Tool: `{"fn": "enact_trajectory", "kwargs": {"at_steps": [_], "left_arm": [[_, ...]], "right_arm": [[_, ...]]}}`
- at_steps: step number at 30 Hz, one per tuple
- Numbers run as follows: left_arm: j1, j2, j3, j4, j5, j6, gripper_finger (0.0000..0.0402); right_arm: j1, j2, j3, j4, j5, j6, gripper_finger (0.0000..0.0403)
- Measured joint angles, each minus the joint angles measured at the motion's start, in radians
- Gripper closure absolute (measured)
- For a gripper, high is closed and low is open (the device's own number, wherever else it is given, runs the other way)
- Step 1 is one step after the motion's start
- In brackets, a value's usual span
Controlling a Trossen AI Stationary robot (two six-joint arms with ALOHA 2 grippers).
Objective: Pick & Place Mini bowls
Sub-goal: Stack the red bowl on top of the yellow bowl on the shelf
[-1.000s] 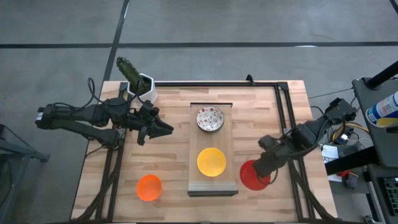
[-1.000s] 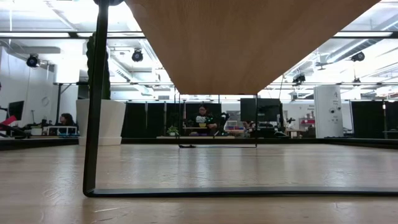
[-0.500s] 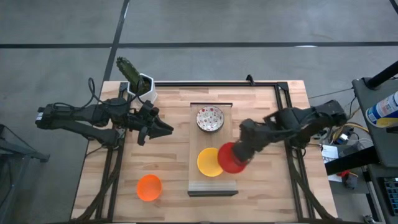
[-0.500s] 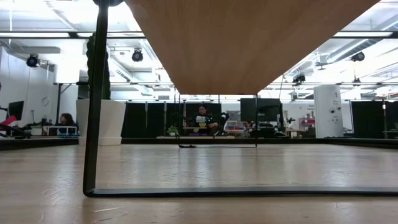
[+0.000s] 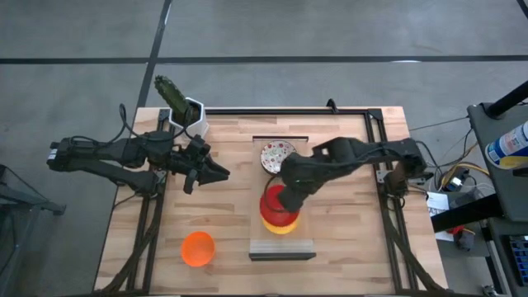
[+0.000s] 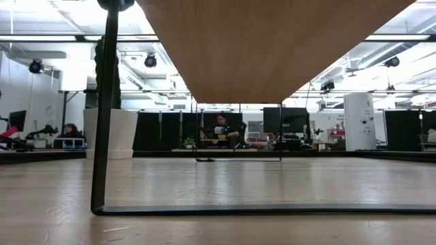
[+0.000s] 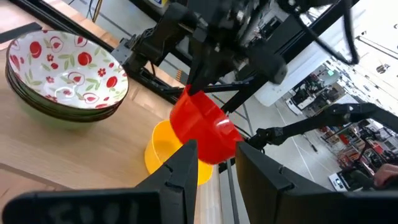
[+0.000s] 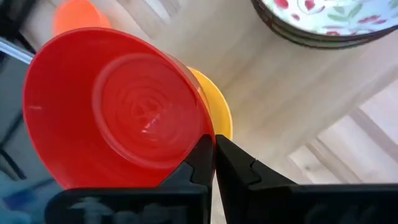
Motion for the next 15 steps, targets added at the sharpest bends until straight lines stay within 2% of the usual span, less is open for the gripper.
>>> {"fn": "enact_trajectory", "kwargs": {"at_steps": [5,15], "left_arm": [[0.000,0.000,0.000,-0.007,0.009,-0.001,0.0301],[0.001,0.000,0.000,-0.017,0.019,0.004,0.0301]], "right_arm": [[0.001,0.068,0.059,-0.096,-0.040,-0.036,0.0394],[0.001,0.127,0.055,-0.086,-0.047,-0.051,0.0394]]}}
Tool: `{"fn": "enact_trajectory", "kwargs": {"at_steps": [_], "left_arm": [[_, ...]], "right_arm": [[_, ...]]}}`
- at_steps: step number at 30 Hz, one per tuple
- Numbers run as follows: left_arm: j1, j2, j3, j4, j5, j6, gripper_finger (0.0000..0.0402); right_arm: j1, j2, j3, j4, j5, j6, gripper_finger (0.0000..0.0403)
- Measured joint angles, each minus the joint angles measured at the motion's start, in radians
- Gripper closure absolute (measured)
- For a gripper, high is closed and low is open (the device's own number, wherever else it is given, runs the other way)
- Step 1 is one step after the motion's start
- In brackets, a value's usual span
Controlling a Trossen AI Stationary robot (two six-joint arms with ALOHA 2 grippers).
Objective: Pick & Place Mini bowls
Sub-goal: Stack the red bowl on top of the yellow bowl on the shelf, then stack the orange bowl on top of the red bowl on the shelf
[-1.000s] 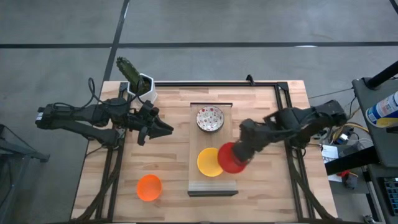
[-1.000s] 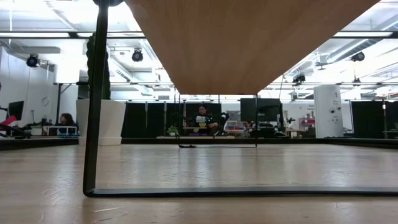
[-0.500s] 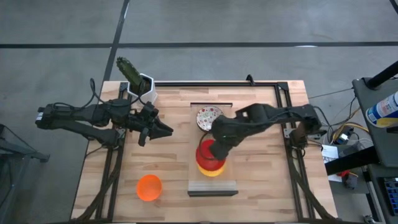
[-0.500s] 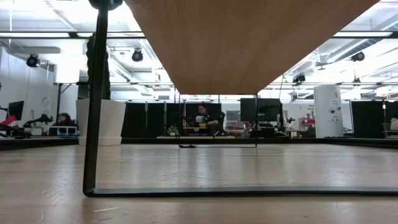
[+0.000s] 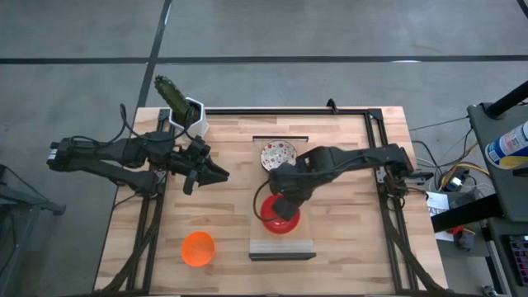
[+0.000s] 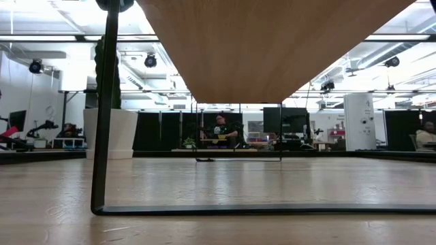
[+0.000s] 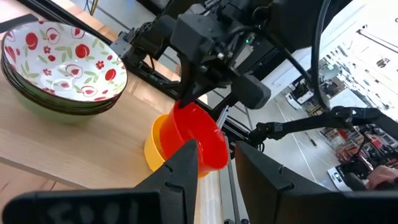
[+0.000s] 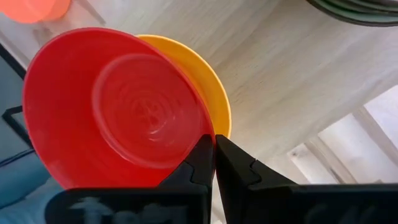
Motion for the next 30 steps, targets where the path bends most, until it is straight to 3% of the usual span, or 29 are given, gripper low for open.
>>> {"fn": "enact_trajectory", "kwargs": {"at_steps": [10,22,30], "left_arm": [[0.000,0.000,0.000,-0.002,-0.001,0.001,0.0301],[0.000,0.000,0.000,-0.001,-0.001,0.003,0.0301],[-0.007,0.000,0.000,-0.072,0.071,-0.057,0.0301]], "right_arm": [[0.000,0.013,-0.005,-0.011,-0.010,-0.022,0.0386],[0.000,0.011,-0.004,0.001,0.002,-0.017,0.0267],[0.002,0.005,0.071,0.003,0.054,0.001,0.0249]]}}
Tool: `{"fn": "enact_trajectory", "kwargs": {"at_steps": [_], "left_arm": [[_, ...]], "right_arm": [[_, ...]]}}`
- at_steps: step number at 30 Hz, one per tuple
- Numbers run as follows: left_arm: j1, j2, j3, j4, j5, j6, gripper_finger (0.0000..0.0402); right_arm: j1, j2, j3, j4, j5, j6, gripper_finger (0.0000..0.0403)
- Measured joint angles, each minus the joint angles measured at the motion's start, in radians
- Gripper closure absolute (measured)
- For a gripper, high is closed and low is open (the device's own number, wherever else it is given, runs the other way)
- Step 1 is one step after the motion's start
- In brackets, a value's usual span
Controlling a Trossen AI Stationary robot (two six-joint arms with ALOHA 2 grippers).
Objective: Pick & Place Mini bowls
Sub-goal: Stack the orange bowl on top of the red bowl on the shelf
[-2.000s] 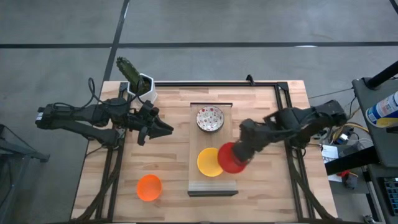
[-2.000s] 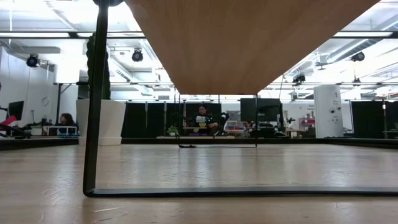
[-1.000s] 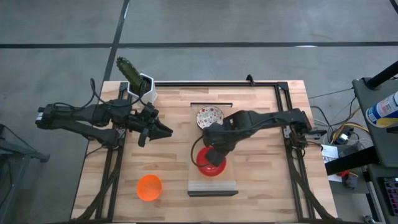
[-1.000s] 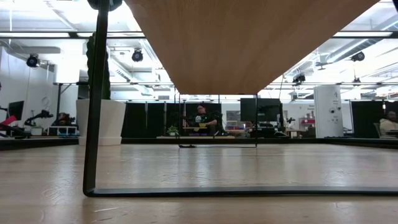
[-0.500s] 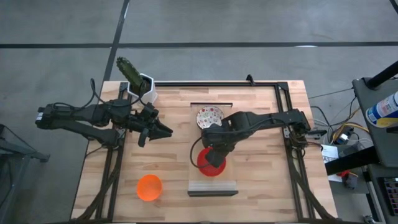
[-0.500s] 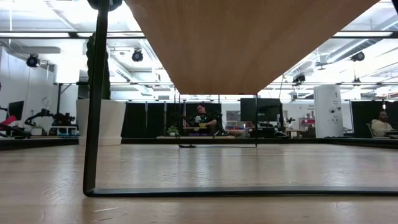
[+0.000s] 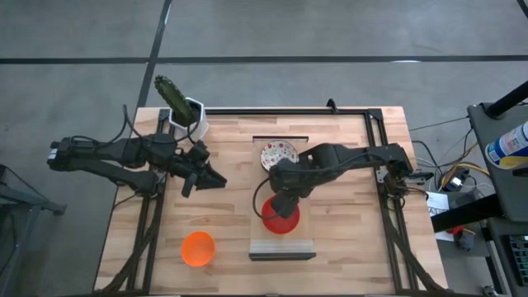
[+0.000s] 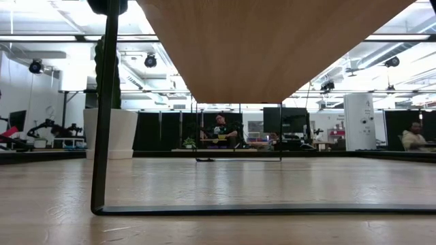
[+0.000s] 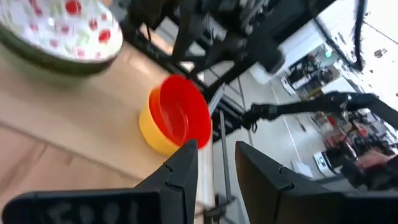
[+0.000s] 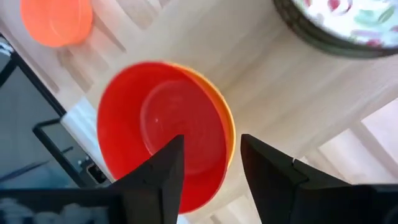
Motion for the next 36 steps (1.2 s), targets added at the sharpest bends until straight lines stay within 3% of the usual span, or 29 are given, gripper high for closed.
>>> {"fn": "enact_trajectory", "kwargs": {"at_steps": [12,22,36], "left_arm": [[-0.186,0.000,0.000,-0.242,0.005,0.017,0.0301],[-0.332,0.067,-0.001,-0.546,-0.085,0.012,0.0301],[-0.437,0.264,-0.162,-0.487,-0.083,0.009,0.0301]], "right_arm": [[0.052,0.000,0.096,0.053,0.148,-0.039,0.0271],[0.058,0.000,0.114,0.079,0.187,-0.045,0.0286],[0.058,0.000,0.114,0.137,0.186,-0.060,0.0287]]}}
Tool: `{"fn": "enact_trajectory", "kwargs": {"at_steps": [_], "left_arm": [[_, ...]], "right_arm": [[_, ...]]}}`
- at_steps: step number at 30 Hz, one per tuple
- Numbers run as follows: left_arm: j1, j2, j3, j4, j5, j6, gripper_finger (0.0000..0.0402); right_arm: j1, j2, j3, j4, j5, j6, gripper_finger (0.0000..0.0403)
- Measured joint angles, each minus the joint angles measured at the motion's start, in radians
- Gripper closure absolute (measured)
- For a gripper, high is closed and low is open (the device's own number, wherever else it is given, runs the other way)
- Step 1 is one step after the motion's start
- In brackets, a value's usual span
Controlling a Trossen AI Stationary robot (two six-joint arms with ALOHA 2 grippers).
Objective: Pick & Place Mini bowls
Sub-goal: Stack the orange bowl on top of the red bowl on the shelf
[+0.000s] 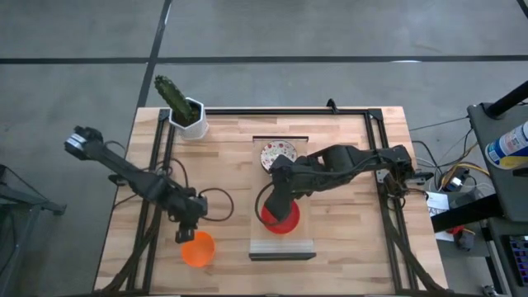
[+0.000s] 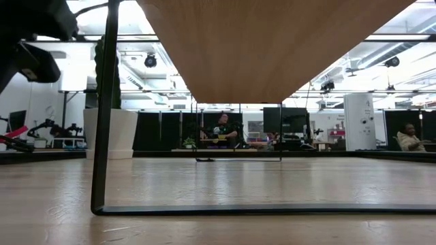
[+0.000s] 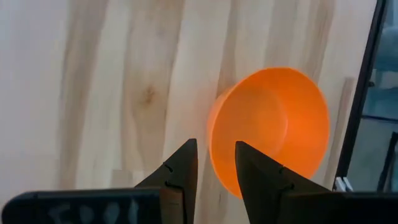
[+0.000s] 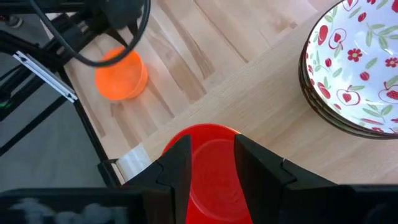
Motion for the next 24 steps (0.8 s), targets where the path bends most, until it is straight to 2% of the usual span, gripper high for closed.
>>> {"fn": "enact_trajectory", "kwargs": {"at_steps": [10,24], "left_arm": [[-0.058,0.104,-0.006,0.099,0.014,0.000,0.0301],[-0.061,0.231,-0.051,0.101,-0.006,0.002,0.0302]], "right_arm": [[0.000,0.000,0.000,0.017,-0.002,0.003,0.0299],[0.000,0.000,-0.001,0.022,-0.001,0.000,0.0300]]}}
